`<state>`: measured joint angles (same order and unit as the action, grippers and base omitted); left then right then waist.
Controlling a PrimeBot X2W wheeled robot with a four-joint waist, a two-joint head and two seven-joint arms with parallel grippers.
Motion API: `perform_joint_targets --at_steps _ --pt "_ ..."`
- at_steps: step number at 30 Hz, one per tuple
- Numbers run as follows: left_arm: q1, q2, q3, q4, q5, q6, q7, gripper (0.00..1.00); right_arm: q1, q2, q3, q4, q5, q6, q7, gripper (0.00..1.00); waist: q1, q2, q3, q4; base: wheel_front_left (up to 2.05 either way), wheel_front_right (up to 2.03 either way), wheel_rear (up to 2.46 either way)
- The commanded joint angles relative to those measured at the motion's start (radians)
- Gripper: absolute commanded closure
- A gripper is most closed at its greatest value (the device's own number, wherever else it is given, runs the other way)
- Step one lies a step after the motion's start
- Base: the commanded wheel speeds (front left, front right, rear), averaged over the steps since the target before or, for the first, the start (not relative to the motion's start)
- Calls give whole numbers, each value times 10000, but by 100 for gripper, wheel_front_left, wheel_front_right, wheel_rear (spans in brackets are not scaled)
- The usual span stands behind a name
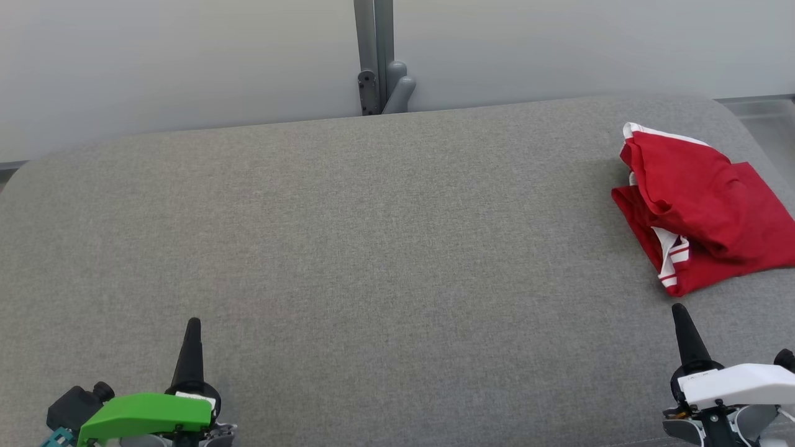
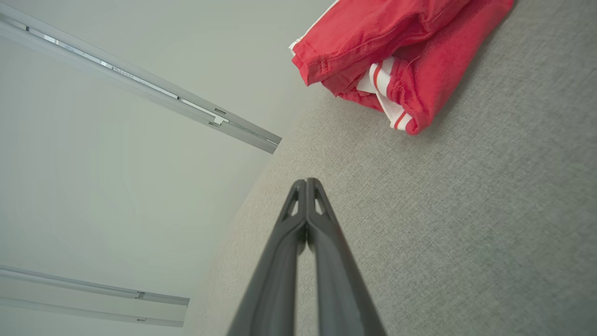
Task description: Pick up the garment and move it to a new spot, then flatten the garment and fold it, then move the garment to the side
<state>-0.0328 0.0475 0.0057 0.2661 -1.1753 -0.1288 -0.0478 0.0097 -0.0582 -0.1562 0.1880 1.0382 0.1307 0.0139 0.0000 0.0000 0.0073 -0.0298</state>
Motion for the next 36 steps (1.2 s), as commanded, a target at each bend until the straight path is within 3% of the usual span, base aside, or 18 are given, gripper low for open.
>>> perform_joint_targets --at_steps 1,36 --pt "-240 97 70 -115 -257 -19 68 100 -218 -31 -48 -55 346 5 94 100 0 0 -2 9 0 0 0" --pt "-492 108 269 -348 -3044 -28 801 100 -558 38 -144 30 3865 4 969 100 0 0 -32 178 0 0 0"
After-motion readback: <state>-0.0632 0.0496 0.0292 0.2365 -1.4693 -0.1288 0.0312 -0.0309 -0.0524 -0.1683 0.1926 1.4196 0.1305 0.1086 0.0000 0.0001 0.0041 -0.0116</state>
